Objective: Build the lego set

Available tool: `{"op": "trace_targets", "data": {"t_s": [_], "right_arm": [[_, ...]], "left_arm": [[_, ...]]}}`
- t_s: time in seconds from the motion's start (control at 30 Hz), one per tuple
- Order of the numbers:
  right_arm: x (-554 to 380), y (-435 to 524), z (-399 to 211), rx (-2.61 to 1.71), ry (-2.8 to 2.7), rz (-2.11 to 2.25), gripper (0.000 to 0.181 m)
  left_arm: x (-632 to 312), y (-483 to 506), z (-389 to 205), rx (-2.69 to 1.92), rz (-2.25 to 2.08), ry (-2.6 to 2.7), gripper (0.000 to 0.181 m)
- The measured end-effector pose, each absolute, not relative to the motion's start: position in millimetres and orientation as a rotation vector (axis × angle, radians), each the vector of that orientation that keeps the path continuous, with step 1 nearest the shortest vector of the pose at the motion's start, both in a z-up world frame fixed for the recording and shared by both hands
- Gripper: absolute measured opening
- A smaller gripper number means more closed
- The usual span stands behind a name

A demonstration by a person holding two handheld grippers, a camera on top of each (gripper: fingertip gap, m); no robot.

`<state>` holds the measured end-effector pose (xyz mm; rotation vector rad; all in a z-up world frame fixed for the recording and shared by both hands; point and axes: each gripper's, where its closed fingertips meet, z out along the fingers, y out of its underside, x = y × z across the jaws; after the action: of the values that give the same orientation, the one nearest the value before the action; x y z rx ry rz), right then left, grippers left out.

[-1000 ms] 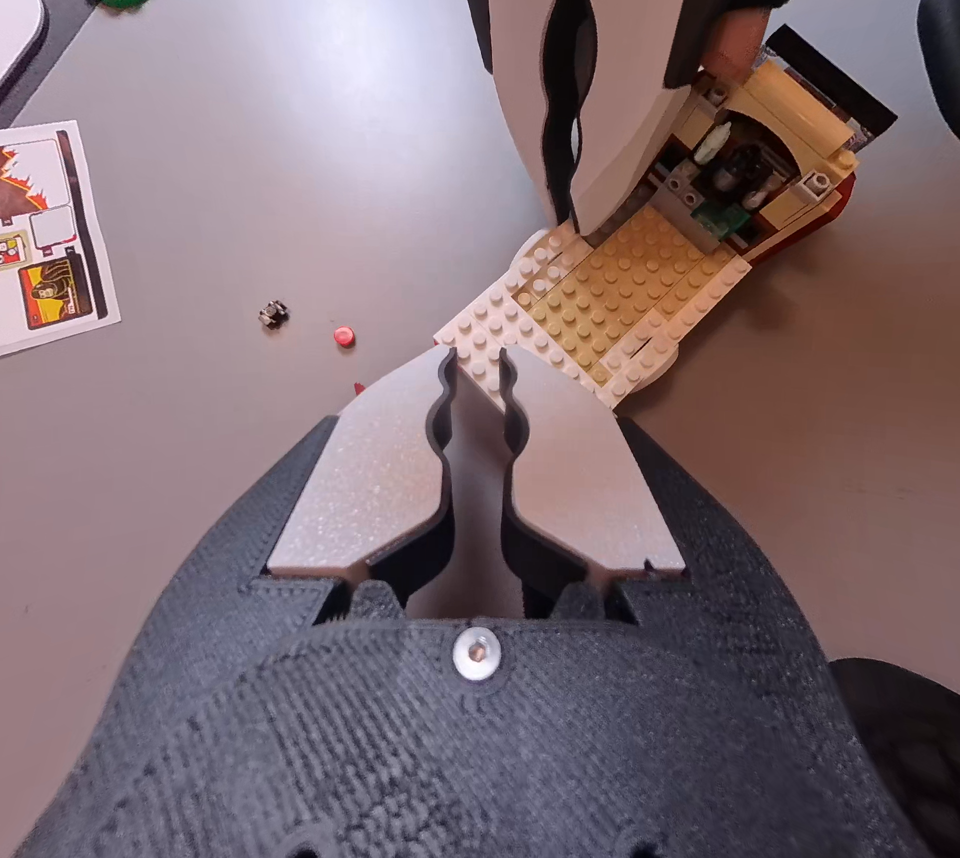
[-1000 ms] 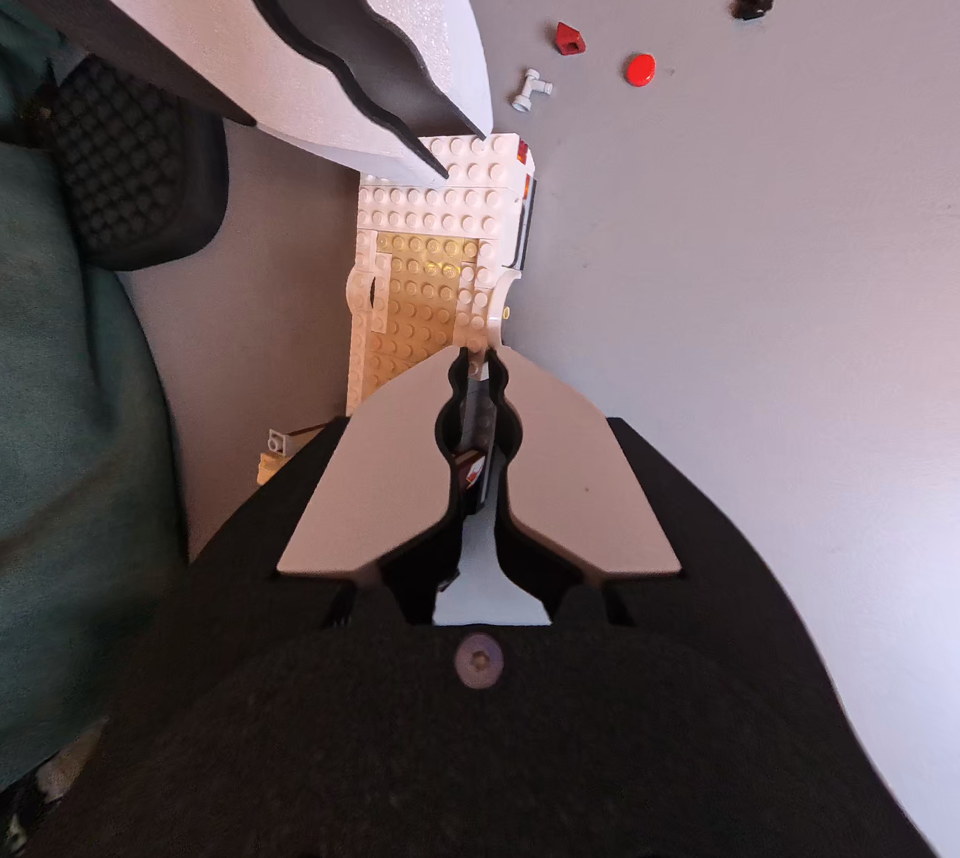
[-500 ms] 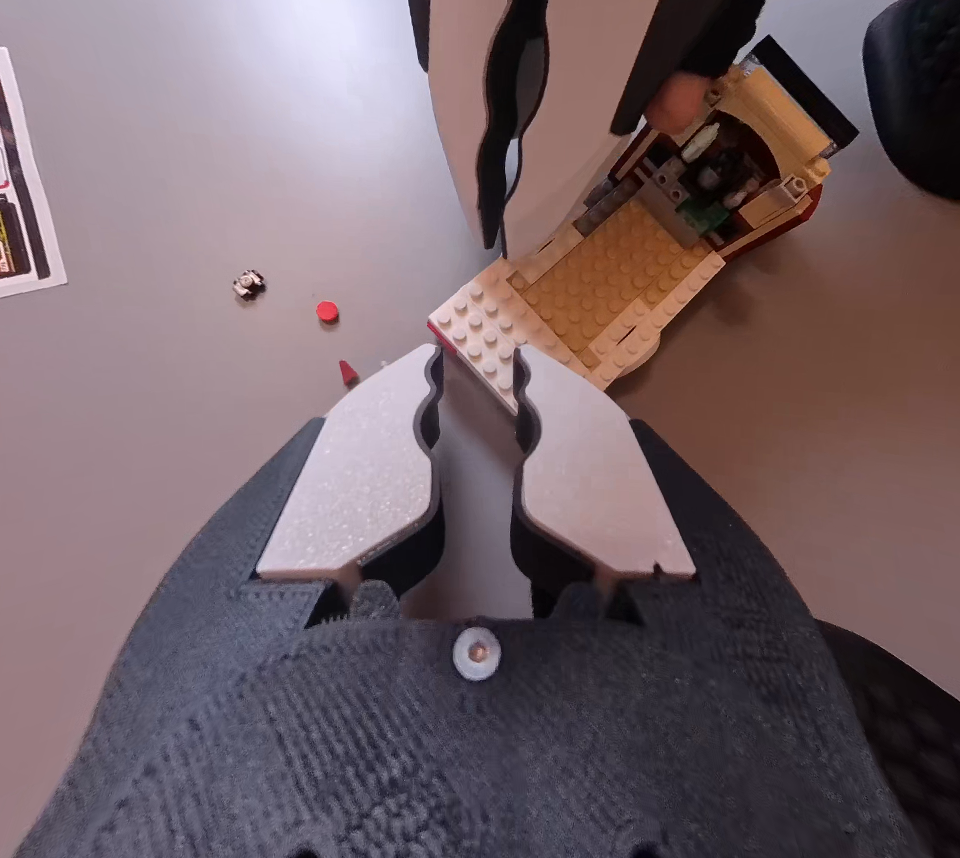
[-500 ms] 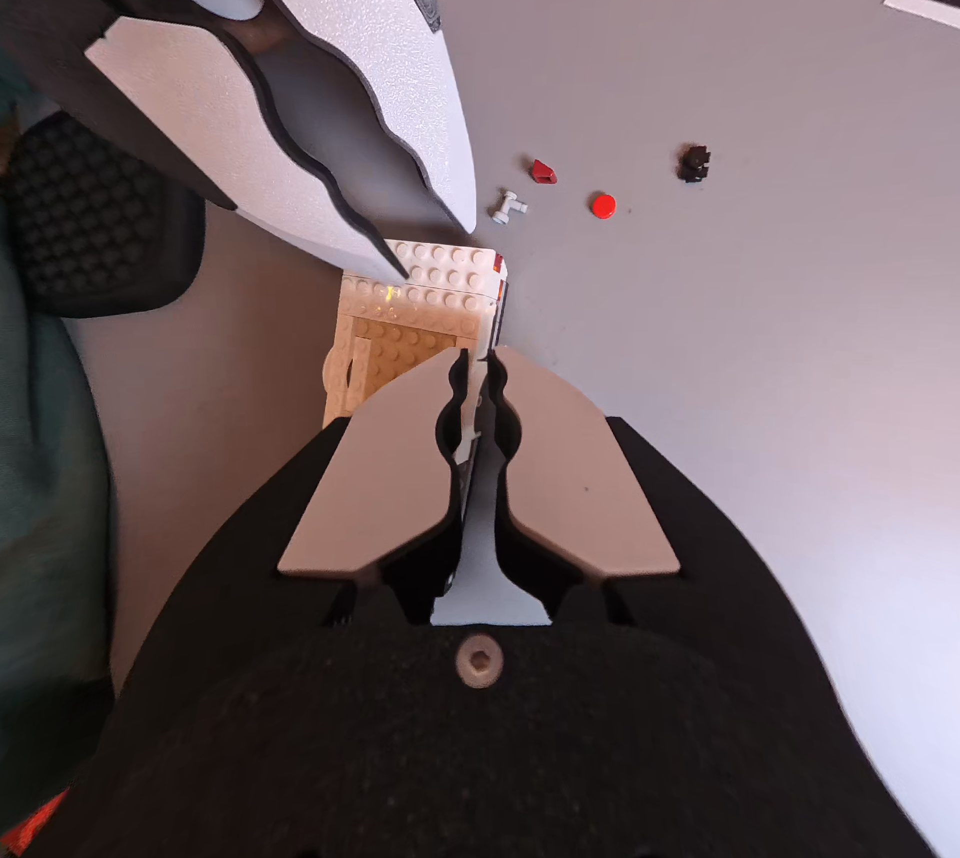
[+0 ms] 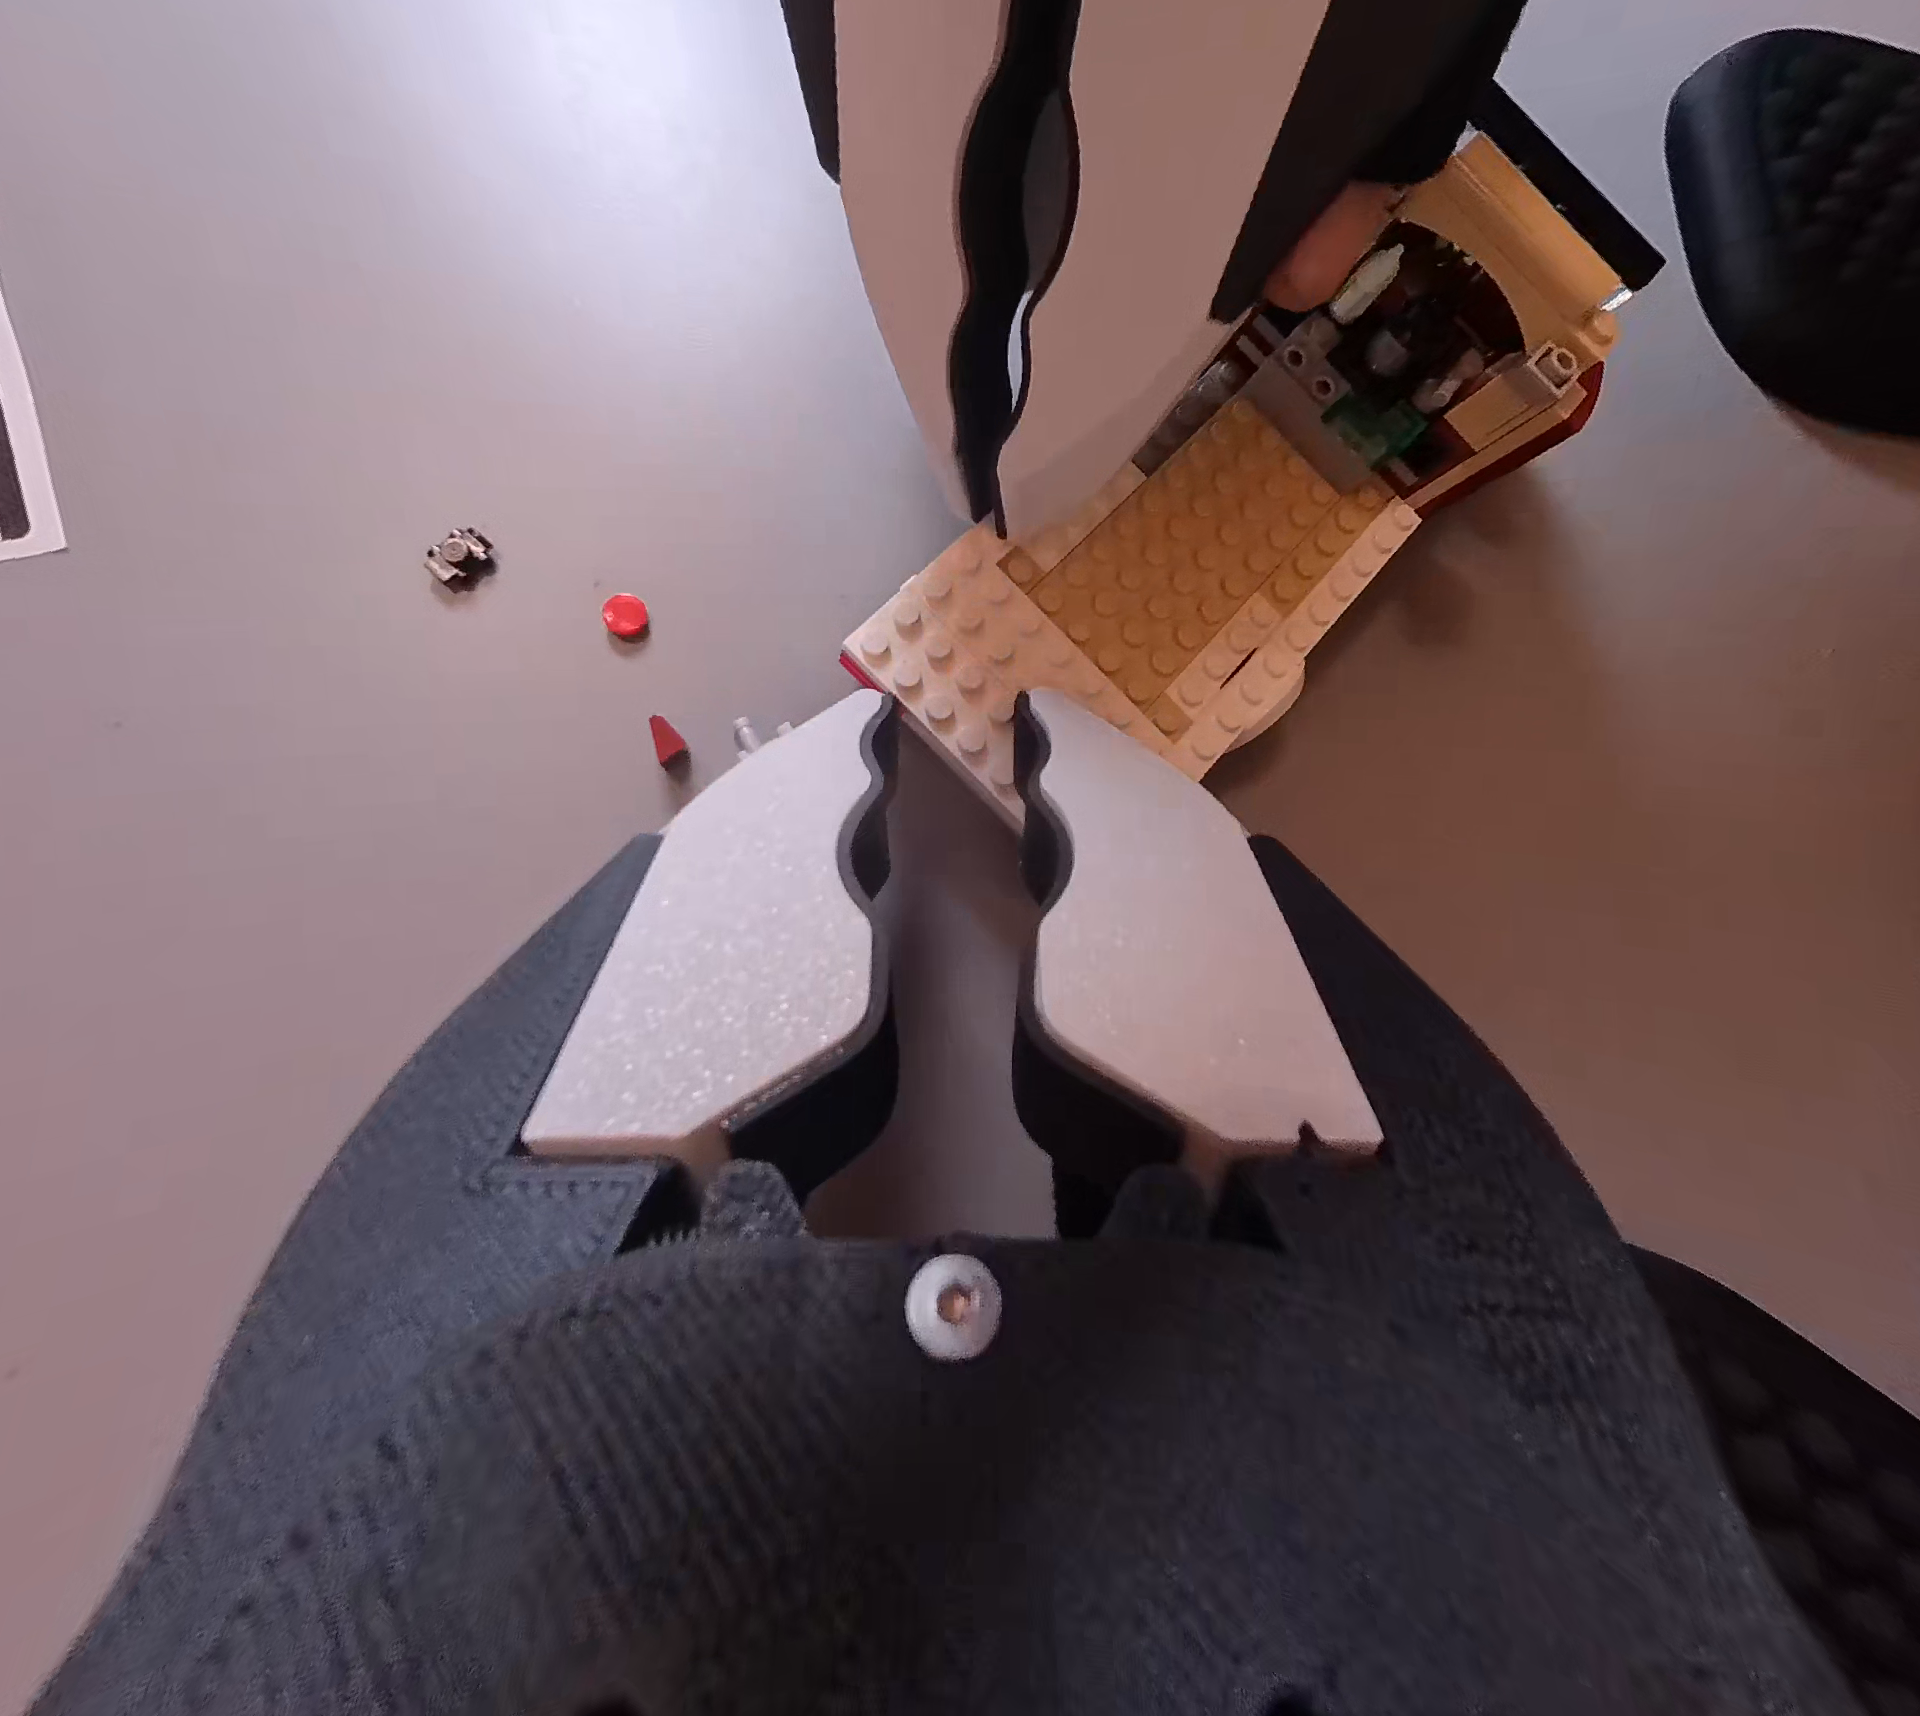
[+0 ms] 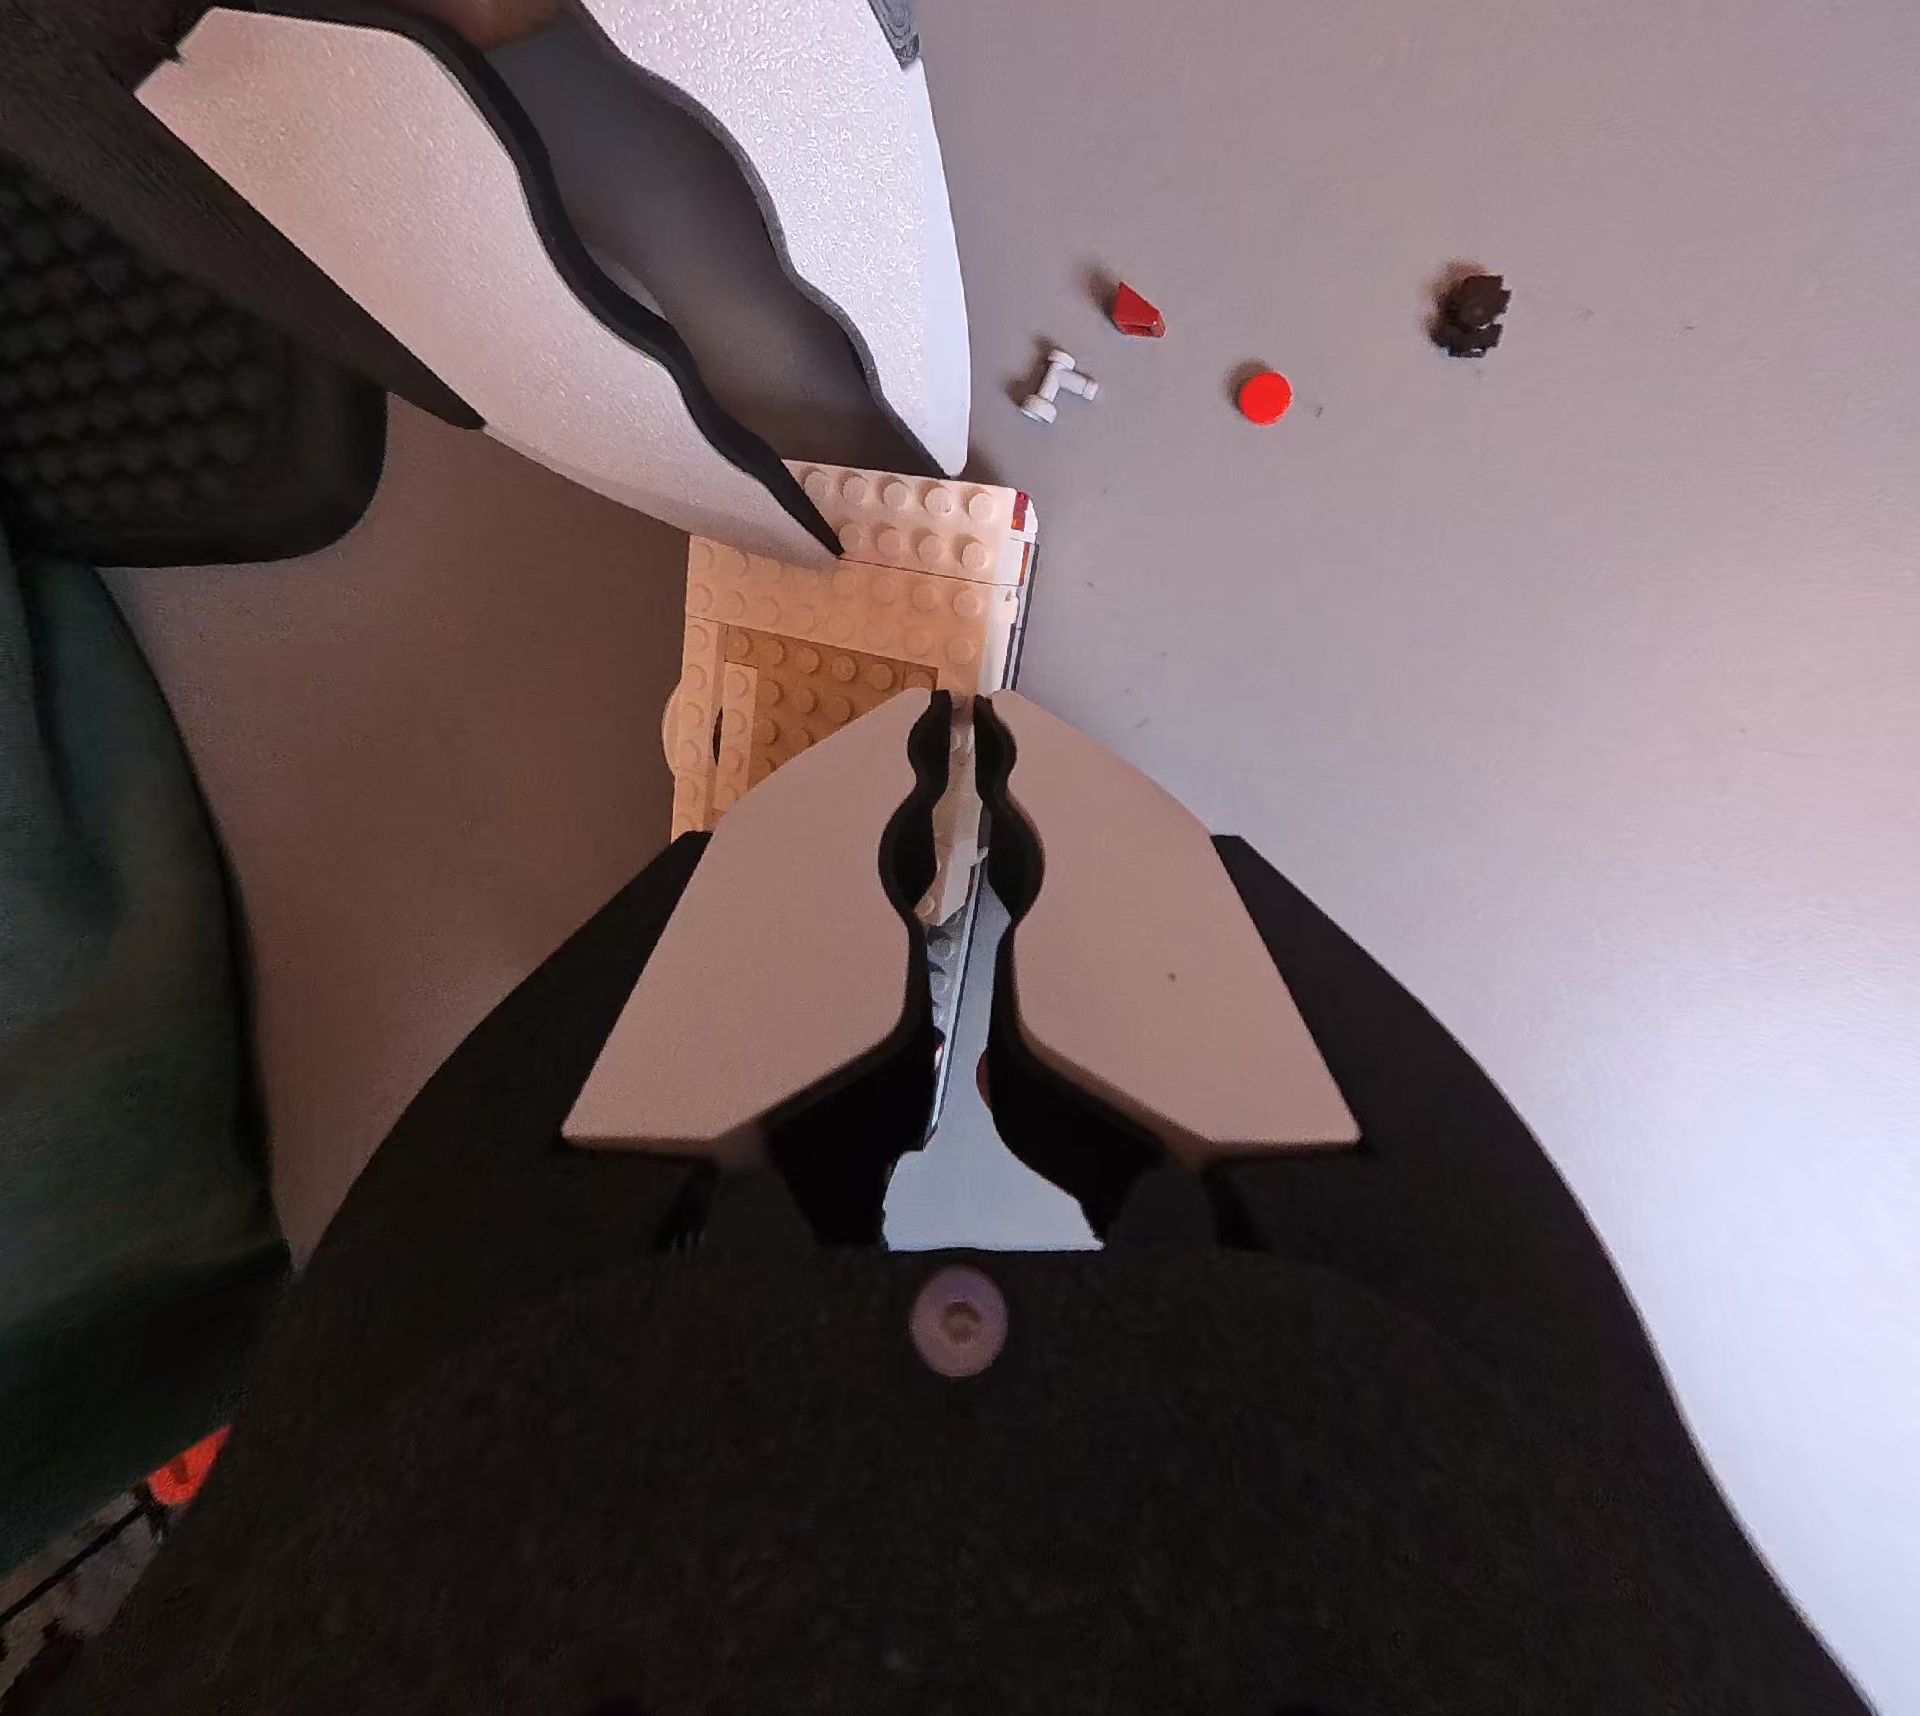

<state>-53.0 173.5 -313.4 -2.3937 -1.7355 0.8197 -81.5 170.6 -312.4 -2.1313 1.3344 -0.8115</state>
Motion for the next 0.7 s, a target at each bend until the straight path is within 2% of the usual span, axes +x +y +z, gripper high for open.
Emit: {"op": "trace_targets", "data": {"t_s": [0.3, 0.5, 0.7], "right_arm": [[-54.0, 175.4, -312.9, -2.327, -1.756, 0.73, 0.005], [-58.2, 174.2, -289.3, -2.162, -1.658, 0.858, 0.014], [-41.6, 158.8, -257.2, -2.001, -1.662, 0.74, 0.027]], "left_arm": [[-81.4, 170.8, -312.4, -2.129, -0.821, 1.313, 0.021], [-80.5, 169.4, -312.1, -2.124, -0.81, 1.312, 0.021], [-82.8, 164.7, -311.3, -2.12, -0.767, 1.313, 0.022]]}}
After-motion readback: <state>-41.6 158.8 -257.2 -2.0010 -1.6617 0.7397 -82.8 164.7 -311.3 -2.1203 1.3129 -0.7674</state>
